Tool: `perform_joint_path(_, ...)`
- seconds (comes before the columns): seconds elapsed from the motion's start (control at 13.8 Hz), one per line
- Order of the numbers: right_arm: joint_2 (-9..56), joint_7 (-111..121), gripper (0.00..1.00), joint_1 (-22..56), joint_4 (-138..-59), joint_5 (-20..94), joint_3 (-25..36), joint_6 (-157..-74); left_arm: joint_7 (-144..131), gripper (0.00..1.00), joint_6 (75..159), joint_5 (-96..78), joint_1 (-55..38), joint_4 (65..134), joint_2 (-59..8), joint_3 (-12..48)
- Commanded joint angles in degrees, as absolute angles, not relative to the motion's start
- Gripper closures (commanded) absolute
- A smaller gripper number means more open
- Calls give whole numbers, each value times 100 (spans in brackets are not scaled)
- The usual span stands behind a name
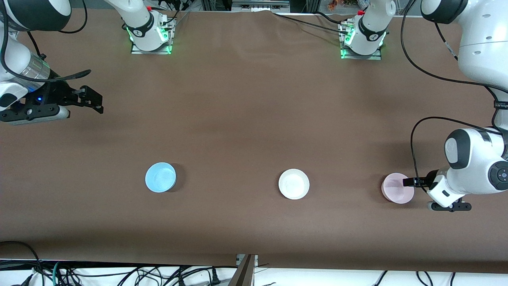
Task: Stack pink and blue bowls on white bowl
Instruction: 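Move the left gripper toward the pink bowl, then lower the left gripper onto the pink bowl rim and grasp it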
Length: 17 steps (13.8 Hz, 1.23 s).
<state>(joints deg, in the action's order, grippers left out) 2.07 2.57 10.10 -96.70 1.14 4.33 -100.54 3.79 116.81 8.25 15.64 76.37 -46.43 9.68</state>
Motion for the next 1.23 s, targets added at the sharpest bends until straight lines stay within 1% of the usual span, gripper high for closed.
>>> perform_joint_path(0.0, 237, 202, 0, 1011, -9589, 79, 431, -9984, 721, 0, 11953, 914, 1679, 7585, -4772, 1028)
perform_joint_path(0.51, 237, 202, 0, 1011, -9589, 79, 431, -9984, 493, 0, 11971, 905, 1600, 7576, -4904, 1028)
perform_joint_path(0.58, 237, 202, 0, 1011, -9589, 79, 431, -9993, 492, 8, 12014, 931, 1600, 7585, -4939, 1028)
perform_joint_path(0.65, 237, 202, 0, 1011, -9589, 79, 431, -9993, 492, 13, 12102, 949, 1600, 7585, -4957, 1020)
perform_joint_path(0.72, 237, 202, 0, 1011, -9589, 79, 431, -9993, 501, 17, 12146, 949, 1600, 7585, -4992, 1020)
perform_joint_path(0.8, 237, 202, 0, 1011, -9589, 70, 431, -9984, 501, 25, 12146, 958, 1600, 7585, -5010, 1020)
perform_joint_path(1.01, 237, 202, 0, 1011, -9589, 79, 431, -9976, 510, 56, 12146, 1002, 1600, 7594, -5019, 1011)
perform_joint_path(1.08, 237, 202, 0, 1011, -9589, 79, 431, -9984, 501, 71, 12146, 1176, 1600, 7594, -5019, 1011)
perform_joint_path(1.16, 237, 202, 0, 1011, -9589, 79, 431, -9993, 501, 83, 12146, 1282, 1591, 7594, -5019, 1019)
